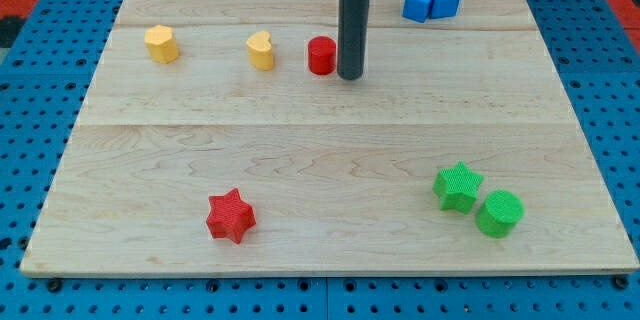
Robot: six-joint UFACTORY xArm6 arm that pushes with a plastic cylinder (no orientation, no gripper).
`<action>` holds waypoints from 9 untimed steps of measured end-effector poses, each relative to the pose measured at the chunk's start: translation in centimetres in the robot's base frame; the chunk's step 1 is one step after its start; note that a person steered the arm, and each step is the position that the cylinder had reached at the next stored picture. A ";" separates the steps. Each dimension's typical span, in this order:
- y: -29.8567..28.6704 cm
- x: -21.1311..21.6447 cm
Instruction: Move the red star closer to the red circle
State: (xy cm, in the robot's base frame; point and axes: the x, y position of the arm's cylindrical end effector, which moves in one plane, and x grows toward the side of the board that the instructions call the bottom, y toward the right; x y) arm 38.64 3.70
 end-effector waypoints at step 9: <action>-19.1 13.0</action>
State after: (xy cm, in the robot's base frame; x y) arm 51.63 -15.44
